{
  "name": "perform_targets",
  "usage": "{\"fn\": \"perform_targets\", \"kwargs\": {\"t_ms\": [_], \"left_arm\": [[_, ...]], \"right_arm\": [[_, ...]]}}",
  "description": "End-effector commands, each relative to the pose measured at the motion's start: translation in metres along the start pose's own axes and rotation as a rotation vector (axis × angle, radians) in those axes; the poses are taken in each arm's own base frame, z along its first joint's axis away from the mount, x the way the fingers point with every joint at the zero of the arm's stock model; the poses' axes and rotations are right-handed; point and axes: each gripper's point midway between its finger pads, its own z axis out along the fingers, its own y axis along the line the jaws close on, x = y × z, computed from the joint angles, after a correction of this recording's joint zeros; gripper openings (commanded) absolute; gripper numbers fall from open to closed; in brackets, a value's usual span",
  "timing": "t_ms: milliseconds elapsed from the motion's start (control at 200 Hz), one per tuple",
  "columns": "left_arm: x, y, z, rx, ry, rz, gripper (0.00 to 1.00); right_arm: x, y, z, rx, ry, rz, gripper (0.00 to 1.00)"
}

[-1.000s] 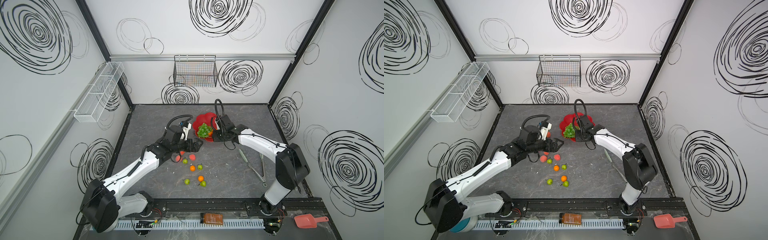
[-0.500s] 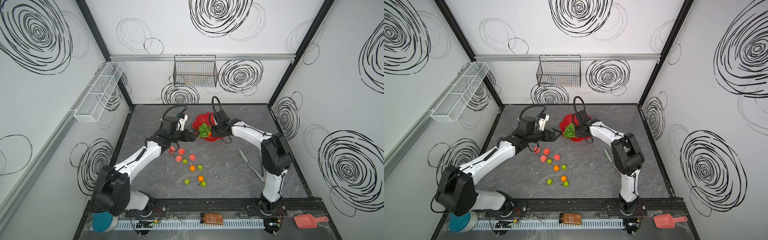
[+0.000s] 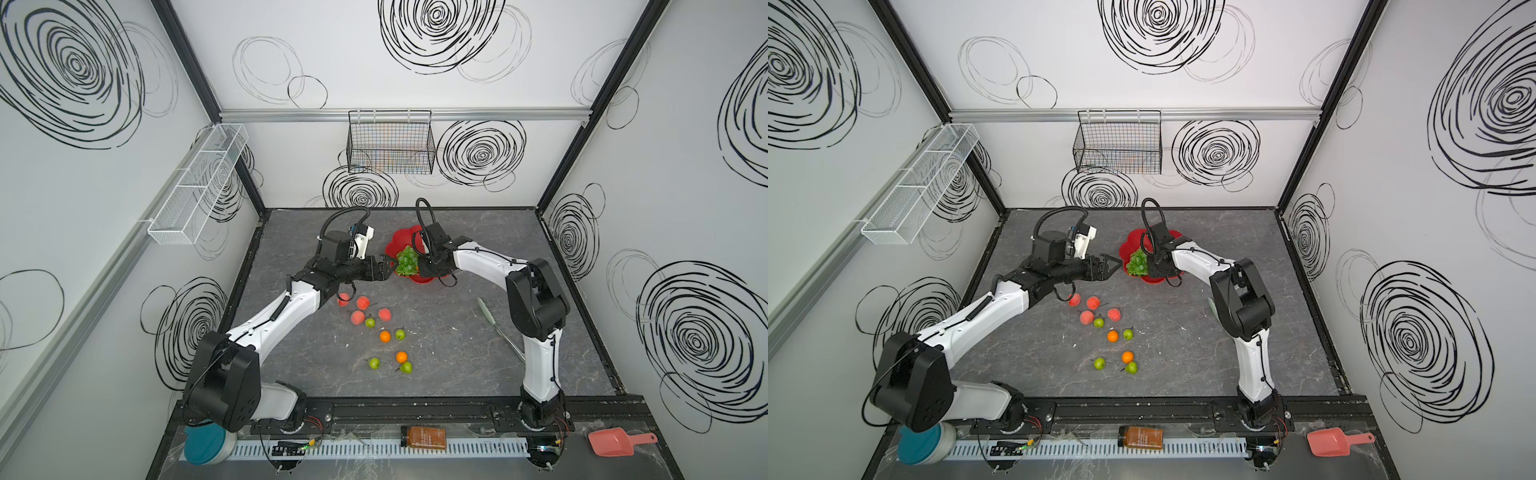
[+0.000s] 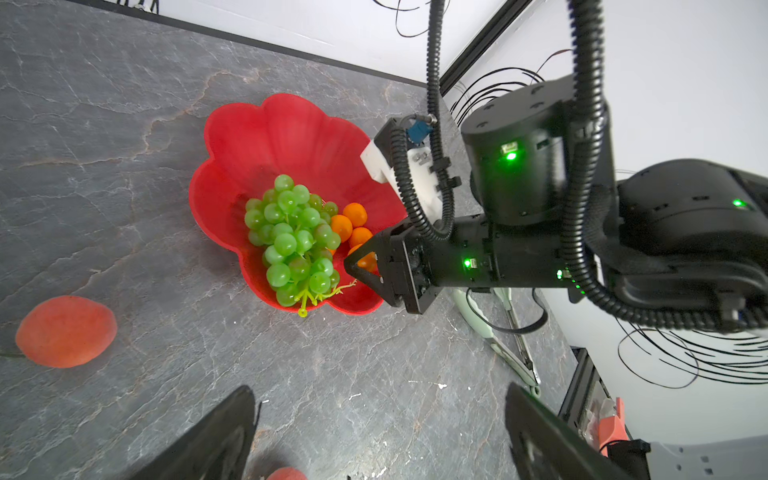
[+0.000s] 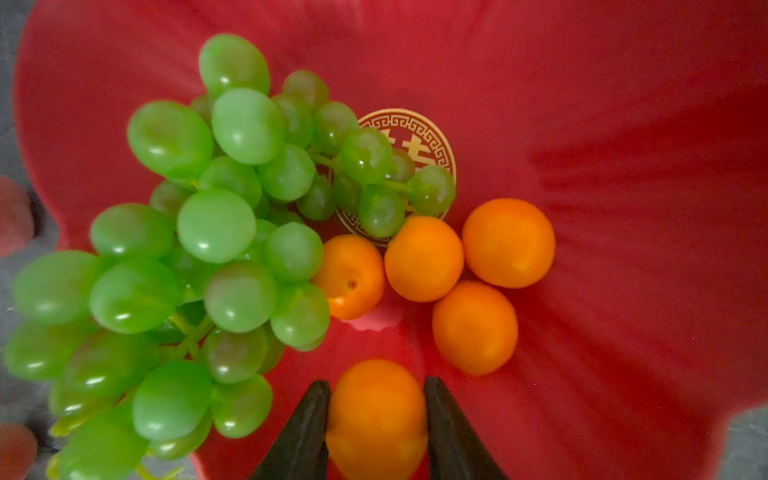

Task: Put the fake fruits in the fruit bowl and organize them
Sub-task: 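Open the right gripper to drop the kumquat into the bowl, then move the right gripper over another kumquat beside the green pears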

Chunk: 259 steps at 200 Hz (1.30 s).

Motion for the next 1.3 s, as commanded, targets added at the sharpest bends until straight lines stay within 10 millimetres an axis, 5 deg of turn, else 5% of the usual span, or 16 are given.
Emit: {"fn": "perform_targets", "kwargs": {"t_ms": [0,390,725,971,1291], "left_arm": [[-0.003,-0.004,0.001,0.027,-0.019,0.014,0.96],[-0.004,-0.003,0.000,0.020,-0.023,0.012,0.96],[0.003,-0.022,-0.028,-0.039,-0.039,0.045,0.96],[0.026,-0.022,-0.067,-0.137,-0.062,0.017,0.96],[0.069,-0.016,-0.097,-0.217,-0.063,-0.062,0.96]], "right_arm": [[-0.005,-0.002,-0.001,0.018,-0.001,-0.007,0.42],[-0.008,-0.003,-0.006,0.021,-0.008,-0.009,0.45],[-0.015,0.008,-0.059,0.007,-0.095,-0.029,0.45],[0.018,0.036,-0.090,-0.026,-0.121,-0.081,0.47],[0.071,0.099,-0.115,-0.149,-0.128,-0.128,0.48]]}}
